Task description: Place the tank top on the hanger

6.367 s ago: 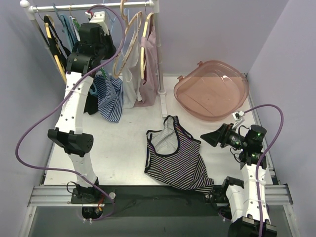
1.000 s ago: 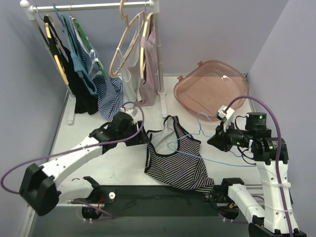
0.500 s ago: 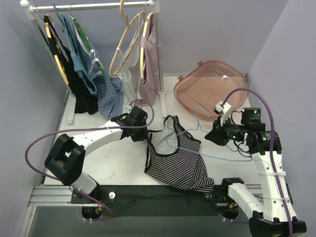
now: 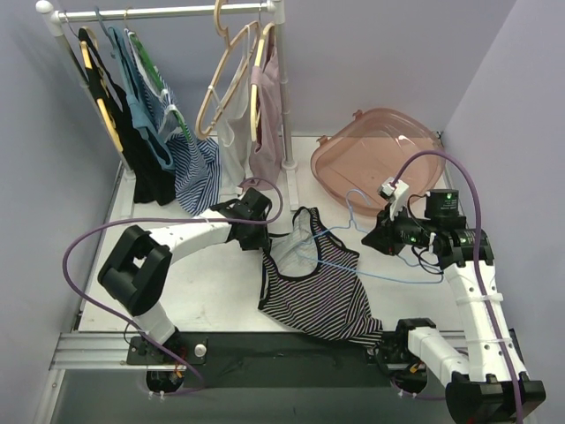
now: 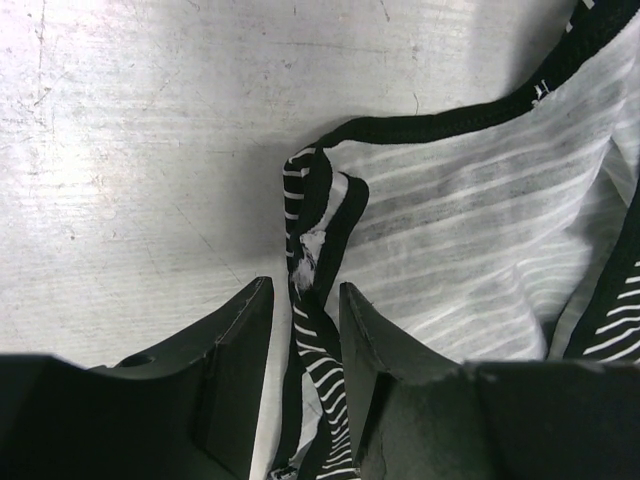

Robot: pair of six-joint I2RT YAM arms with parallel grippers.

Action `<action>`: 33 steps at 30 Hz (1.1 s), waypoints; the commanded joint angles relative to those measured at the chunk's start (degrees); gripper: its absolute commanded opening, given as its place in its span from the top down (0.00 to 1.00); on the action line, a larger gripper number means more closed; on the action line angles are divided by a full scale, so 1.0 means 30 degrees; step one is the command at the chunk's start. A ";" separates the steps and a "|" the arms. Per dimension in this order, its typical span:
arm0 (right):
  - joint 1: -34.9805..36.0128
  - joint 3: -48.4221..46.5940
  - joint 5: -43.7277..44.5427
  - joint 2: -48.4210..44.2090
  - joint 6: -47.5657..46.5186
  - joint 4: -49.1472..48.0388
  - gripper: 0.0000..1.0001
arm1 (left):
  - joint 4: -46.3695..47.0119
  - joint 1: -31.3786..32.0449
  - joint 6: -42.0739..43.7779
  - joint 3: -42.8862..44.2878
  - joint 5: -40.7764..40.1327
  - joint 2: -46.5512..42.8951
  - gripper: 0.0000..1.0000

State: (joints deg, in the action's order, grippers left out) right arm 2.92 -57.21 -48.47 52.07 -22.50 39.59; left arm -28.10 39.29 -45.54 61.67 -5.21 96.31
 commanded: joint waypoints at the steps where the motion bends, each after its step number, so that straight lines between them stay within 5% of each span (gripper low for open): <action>1: -0.0123 0.0290 -0.0836 0.0307 0.0235 -0.1273 1.00 | 0.0284 0.0029 0.0472 0.1034 -0.0430 0.0502 0.57; 4: -0.0094 0.0349 -0.0866 0.0600 0.0264 -0.1624 1.00 | 0.0166 0.0029 0.0531 0.1182 -0.0548 0.0708 0.63; 6: -0.0006 0.0379 -0.0982 0.0951 0.0294 -0.1772 1.00 | 0.0341 0.0029 0.0589 0.1124 -0.0577 0.0447 0.82; 9: 0.0316 0.0467 -0.1070 0.1361 0.0323 -0.2123 1.00 | 0.0518 0.0058 0.0853 0.1035 -0.0548 -0.0286 0.95; 21: 0.1253 0.0086 -0.2212 0.3676 0.2167 -0.4875 1.00 | -0.0624 0.0117 0.1907 0.0625 0.1033 -0.4007 1.00; 33: 0.2279 0.1813 -0.4557 0.4292 0.8085 -0.9183 1.00 | -0.1823 0.0673 0.1820 0.1884 0.1621 -0.6087 1.00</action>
State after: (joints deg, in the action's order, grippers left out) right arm 9.10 -53.06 -57.78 64.31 -4.93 18.04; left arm -31.90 40.49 -40.84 62.98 -0.99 82.46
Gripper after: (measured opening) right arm 0.060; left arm 0.053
